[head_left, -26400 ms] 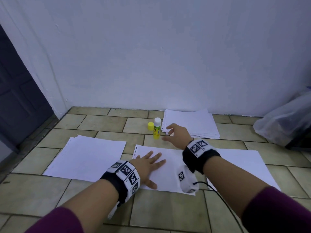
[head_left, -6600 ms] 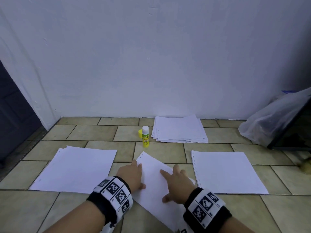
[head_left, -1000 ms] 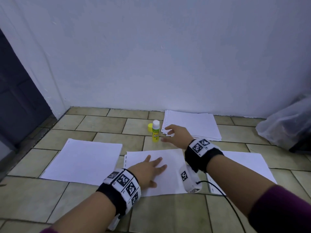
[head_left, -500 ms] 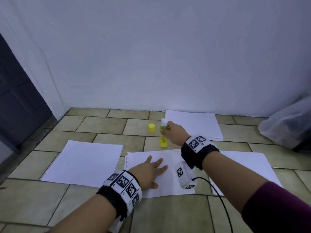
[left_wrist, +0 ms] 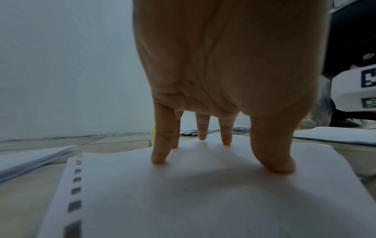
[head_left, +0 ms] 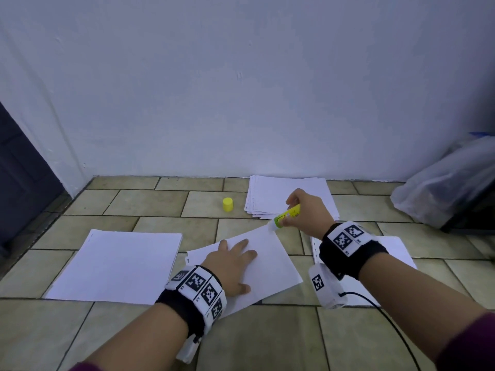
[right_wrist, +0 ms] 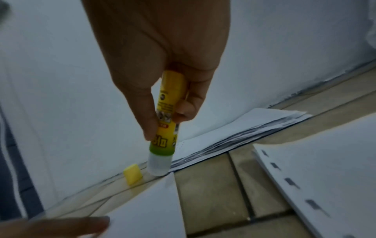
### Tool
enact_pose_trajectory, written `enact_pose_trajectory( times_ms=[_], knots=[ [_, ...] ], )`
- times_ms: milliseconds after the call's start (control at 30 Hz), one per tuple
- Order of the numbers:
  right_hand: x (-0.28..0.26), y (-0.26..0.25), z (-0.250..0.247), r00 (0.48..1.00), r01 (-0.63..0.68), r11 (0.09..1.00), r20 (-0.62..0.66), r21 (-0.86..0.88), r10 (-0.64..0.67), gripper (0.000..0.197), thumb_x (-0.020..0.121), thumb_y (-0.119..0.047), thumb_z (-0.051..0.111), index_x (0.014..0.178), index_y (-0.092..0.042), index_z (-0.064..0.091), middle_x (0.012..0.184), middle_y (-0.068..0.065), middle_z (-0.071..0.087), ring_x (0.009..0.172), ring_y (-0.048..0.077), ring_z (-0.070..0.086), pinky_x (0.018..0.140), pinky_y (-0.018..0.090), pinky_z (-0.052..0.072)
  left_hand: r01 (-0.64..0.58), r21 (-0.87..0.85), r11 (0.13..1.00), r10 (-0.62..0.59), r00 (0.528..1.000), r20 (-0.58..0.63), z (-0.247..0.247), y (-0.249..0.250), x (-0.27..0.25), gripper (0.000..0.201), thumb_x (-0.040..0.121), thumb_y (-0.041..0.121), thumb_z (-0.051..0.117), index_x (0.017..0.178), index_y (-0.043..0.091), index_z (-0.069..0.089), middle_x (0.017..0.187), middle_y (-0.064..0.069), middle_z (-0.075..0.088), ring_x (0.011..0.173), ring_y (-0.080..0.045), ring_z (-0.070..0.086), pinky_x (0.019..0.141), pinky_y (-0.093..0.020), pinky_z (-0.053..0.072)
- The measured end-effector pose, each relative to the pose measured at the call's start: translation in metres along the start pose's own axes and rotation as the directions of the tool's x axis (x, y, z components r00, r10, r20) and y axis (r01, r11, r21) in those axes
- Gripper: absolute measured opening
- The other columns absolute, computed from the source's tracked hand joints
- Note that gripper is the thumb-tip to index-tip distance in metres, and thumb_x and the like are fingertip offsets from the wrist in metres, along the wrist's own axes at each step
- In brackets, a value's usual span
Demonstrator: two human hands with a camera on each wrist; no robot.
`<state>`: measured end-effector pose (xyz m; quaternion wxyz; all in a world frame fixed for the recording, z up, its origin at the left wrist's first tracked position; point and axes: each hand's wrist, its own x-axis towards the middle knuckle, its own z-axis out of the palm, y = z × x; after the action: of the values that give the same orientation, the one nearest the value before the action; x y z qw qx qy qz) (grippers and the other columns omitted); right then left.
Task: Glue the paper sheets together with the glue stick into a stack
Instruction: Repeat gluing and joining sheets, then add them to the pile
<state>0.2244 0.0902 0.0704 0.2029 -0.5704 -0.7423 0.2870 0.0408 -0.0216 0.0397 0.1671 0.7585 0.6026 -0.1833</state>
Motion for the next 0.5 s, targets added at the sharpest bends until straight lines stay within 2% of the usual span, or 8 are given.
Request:
enact_pose_trajectory(
  times_ms=[67, 133, 267, 367, 500],
  knots=[
    [0.0, -0.004, 0.007, 0.998, 0.053, 0.997, 0.024, -0.061, -0.052, 0.034, 0.076, -0.014, 0.074, 0.097, -0.015, 0.047, 0.094, 0.003, 0.054, 0.084, 0.019, 0.05, 0.058, 0.02, 0.035, -0.001, 0.004, 1.0, 0.001, 1.0, 0.001, 0.0, 0.0, 0.0, 0.072, 0.091, 0.046, 0.055, 0.149, 0.03, 0.015, 0.16, 0.005, 0.001, 0.139, -0.034, 0.014, 0.099, -0.042, 0.039],
    [0.0, -0.01, 0.011, 0.994, 0.109, 0.99, 0.027, -0.088, -0.107, 0.027, 0.079, -0.009, 0.069, 0.101, -0.012, 0.053, 0.091, 0.006, 0.057, 0.082, 0.019, 0.049, 0.056, 0.02, 0.034, -0.001, 0.003, 1.0, 0.001, 1.0, -0.001, 0.0, 0.0, 0.0, 0.073, 0.09, 0.046, 0.055, 0.149, 0.03, 0.016, 0.16, 0.005, 0.002, 0.138, -0.034, 0.014, 0.099, -0.042, 0.04],
    [0.002, -0.019, 0.018, 0.989, 0.141, 0.984, 0.056, -0.105, -0.136, 0.029, 0.083, -0.006, 0.064, 0.111, -0.007, 0.056, 0.094, 0.01, 0.06, 0.081, 0.024, 0.053, 0.067, 0.026, 0.04, 0.003, -0.003, 1.0, -0.003, 1.0, -0.009, 0.0, 0.0, 0.0, 0.072, 0.09, 0.046, 0.056, 0.149, 0.031, 0.016, 0.16, 0.005, 0.003, 0.138, -0.033, 0.015, 0.1, -0.042, 0.04],
    [0.001, -0.022, 0.021, 0.981, 0.171, 0.956, 0.128, -0.24, -0.143, 0.033, 0.088, -0.009, 0.06, 0.119, -0.008, 0.049, 0.106, 0.016, 0.061, 0.094, 0.03, 0.055, 0.075, 0.033, 0.045, 0.003, -0.012, 1.0, -0.003, 1.0, -0.015, 0.001, -0.001, 0.002, 0.073, 0.09, 0.046, 0.056, 0.149, 0.032, 0.016, 0.16, 0.007, 0.003, 0.139, -0.032, 0.014, 0.1, -0.042, 0.04],
    [-0.009, -0.022, 0.015, 0.971, 0.198, 0.938, 0.19, -0.286, -0.146, 0.03, 0.09, -0.009, 0.058, 0.117, -0.008, 0.047, 0.105, 0.014, 0.061, 0.093, 0.03, 0.057, 0.074, 0.035, 0.046, 0.006, -0.011, 1.0, -0.006, 1.0, -0.016, 0.002, -0.001, 0.002, 0.074, 0.09, 0.047, 0.056, 0.149, 0.032, 0.015, 0.16, 0.007, 0.003, 0.139, -0.032, 0.014, 0.1, -0.042, 0.04]
  ],
)
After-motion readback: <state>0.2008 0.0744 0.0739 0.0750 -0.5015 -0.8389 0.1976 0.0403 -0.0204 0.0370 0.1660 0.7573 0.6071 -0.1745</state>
